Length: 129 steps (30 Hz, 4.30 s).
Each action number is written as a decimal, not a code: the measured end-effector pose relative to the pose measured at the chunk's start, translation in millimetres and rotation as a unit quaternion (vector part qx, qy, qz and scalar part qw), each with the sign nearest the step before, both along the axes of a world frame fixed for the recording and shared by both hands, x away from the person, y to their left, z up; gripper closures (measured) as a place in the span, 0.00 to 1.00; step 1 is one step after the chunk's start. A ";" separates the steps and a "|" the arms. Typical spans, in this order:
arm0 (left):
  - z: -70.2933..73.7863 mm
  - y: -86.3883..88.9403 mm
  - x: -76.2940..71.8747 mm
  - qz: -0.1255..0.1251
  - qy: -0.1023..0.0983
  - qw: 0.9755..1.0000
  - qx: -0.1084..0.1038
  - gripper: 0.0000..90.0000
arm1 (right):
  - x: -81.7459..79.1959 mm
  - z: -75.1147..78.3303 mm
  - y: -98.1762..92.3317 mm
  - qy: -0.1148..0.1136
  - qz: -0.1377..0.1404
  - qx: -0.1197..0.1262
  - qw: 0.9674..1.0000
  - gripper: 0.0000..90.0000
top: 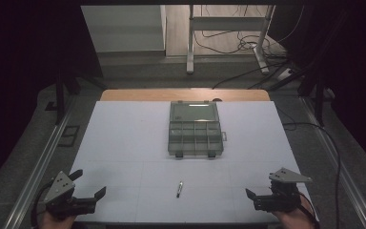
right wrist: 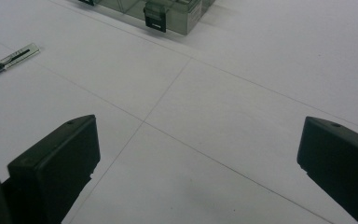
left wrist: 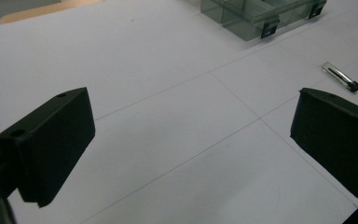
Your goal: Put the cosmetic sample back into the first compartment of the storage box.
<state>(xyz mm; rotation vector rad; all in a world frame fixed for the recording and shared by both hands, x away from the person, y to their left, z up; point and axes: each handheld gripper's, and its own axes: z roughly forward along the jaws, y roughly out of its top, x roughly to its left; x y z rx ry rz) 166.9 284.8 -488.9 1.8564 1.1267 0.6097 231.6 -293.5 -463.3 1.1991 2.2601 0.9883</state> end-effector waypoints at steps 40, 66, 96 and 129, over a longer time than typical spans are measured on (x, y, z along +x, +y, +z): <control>-0.2 1.8 0.0 -0.001 0.000 1.000 -0.007 0.00 | 21.5 -1.4 43.5 0.017 0.108 0.029 0.994 0.00; -0.3 2.2 -0.2 0.000 -0.001 1.000 -0.009 0.00 | 36.9 -5.6 92.3 0.042 0.177 0.013 0.983 0.00; -0.3 1.5 -0.6 -0.006 -0.004 1.000 -0.005 0.01 | 48.1 -26.5 152.4 0.101 0.231 -0.033 0.967 0.02; -0.3 2.0 -1.0 -0.012 -0.006 1.000 -0.007 0.01 | 54.1 -49.5 207.7 0.088 0.294 -0.074 0.949 0.28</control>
